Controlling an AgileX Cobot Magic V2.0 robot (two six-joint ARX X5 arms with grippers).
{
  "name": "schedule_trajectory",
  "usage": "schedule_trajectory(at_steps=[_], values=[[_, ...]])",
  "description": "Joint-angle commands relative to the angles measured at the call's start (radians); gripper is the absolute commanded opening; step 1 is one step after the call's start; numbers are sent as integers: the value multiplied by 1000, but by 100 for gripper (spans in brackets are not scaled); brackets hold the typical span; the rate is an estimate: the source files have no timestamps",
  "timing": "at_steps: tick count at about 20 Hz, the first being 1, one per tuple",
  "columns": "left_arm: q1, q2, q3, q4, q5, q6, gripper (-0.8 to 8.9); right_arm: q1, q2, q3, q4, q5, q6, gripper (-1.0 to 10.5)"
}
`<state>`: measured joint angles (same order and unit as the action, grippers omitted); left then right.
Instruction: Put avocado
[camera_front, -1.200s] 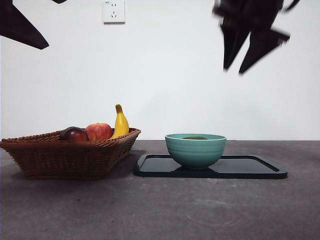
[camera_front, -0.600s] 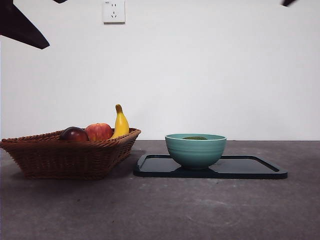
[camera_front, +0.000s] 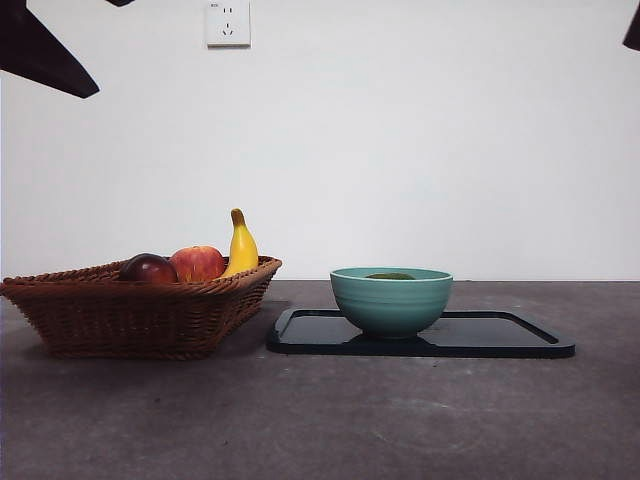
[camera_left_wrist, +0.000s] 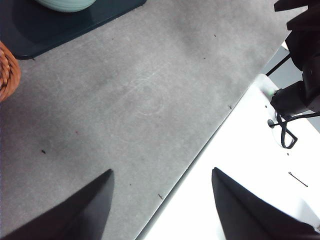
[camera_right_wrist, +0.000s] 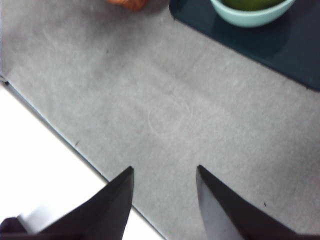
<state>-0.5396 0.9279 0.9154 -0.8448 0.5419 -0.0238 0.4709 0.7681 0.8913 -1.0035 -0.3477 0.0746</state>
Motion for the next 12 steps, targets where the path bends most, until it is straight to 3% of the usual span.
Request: schedule_trajectory(at_steps=[1,5,8,12], values=[[-6,6,11,6,5,12,311,6,8,10,16,-5,9,200],[-6,6,11,6,5,12,268,6,8,10,16,-5,8,199],[-6,6,11,7,5,13,1,6,8,10,17,-31,-1,10],[-6,6,11,5,5,12,8,6,8,10,25,-30,-3,10]])
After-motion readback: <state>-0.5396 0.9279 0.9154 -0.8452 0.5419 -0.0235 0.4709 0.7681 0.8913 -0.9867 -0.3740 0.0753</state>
